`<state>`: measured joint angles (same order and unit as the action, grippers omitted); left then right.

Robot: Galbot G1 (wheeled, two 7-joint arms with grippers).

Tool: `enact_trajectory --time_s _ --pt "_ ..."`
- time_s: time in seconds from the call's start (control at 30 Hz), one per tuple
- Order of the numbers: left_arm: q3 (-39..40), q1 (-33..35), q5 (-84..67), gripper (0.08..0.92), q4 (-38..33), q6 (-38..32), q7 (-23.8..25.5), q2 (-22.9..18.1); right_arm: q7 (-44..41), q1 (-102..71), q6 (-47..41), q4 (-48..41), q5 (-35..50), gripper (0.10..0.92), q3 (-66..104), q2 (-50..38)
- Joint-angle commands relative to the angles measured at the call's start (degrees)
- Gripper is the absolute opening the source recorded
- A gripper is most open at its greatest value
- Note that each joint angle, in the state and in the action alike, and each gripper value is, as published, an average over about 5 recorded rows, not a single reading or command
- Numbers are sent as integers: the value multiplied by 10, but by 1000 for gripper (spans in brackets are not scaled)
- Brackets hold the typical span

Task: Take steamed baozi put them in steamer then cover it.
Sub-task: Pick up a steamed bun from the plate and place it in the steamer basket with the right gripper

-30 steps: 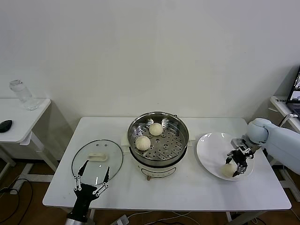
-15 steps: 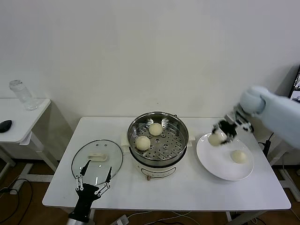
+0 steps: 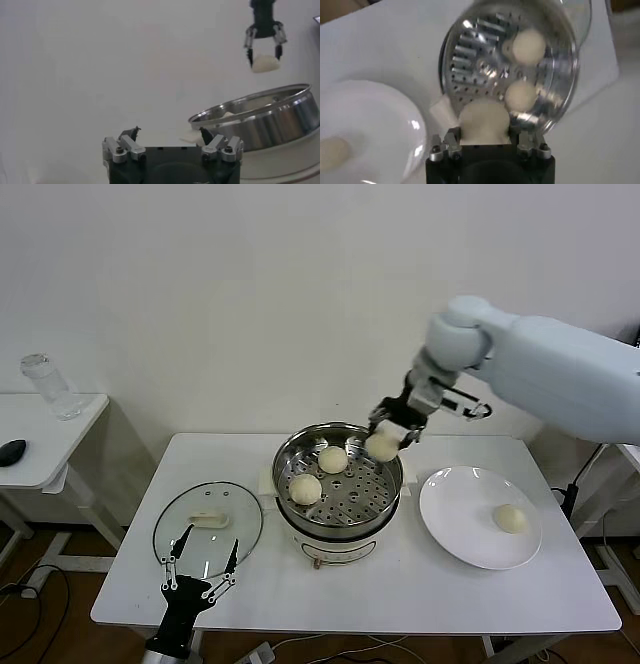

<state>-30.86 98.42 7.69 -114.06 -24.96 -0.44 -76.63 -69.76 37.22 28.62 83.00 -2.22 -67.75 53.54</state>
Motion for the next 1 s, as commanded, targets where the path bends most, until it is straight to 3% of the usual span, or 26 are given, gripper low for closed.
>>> enact_trajectory --time_s 0.03,0.5,1.0 --pt "-3 0 -1 823 0 -1 0 -1 2 -21 59 70 -50 653 -39 62" --pt "-18 3 -3 823 -3 -6 -2 -3 18 -113 107 25 -156 653 -2 70" --pt "-25 2 -1 823 0 -10 -3 -5 19 -136 104 24 -176 662 3 79"
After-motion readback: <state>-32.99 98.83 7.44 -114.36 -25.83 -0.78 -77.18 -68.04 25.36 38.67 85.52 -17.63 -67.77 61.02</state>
